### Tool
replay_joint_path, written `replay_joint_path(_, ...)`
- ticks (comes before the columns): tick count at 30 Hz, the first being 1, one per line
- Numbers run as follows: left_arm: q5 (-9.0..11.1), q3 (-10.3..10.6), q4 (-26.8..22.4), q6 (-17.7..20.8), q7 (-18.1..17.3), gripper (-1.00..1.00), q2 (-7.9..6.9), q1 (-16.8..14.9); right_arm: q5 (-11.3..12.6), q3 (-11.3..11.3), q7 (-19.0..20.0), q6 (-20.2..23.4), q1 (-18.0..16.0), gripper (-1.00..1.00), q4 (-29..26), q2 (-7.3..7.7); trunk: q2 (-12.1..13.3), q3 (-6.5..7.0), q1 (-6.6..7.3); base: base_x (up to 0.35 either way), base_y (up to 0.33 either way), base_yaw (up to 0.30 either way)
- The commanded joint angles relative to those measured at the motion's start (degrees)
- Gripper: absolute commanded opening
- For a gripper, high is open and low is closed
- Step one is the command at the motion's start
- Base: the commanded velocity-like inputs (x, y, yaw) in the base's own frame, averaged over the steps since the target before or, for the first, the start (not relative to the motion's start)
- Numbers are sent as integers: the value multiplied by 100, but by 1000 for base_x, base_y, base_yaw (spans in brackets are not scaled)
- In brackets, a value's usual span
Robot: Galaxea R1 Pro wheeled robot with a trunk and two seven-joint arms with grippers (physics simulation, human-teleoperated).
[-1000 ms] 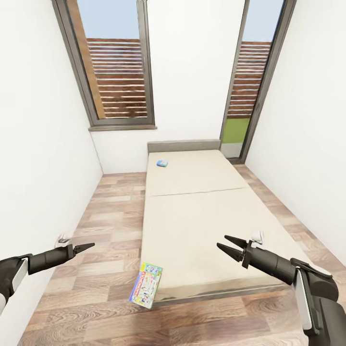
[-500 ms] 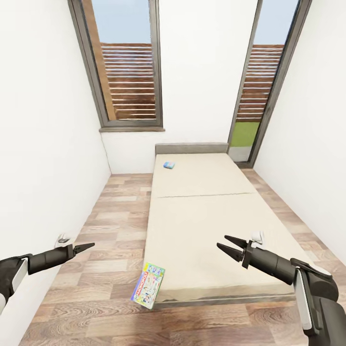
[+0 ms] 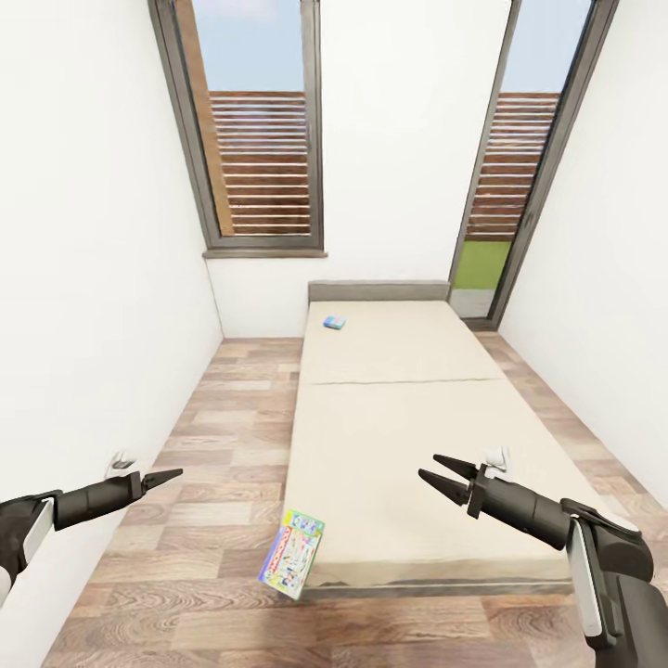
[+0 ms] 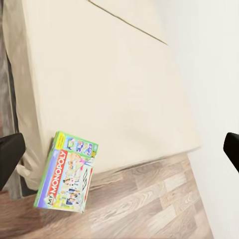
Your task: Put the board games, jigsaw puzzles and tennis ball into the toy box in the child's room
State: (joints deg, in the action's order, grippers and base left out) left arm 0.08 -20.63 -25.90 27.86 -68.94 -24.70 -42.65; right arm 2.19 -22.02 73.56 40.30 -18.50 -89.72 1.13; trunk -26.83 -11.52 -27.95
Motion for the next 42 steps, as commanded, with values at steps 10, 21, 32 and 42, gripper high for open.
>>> replay_joint_path(10,-3,-22,1,70,-24,100,3,-6,23,-4,-69,57,-4,100,6,1,-10,16,-3,0,0,58)
replay_joint_path(21,-8,-28,4,110,-23,100,2,-6,45,-4,-310,57,-4,100,21,1,-290,-106,-157,0,0,7)
replay_joint_path(32,-3,-29,5,175,-24,100,-1,-13,69,3,-536,57,-4,100,25,1,-732,-304,-398,0,0,0)
replay_joint_path(42,0,-29,1,414,-31,100,-41,-49,109,3,-586,87,-4,100,25,1,-1133,-483,-618,0,0,0)
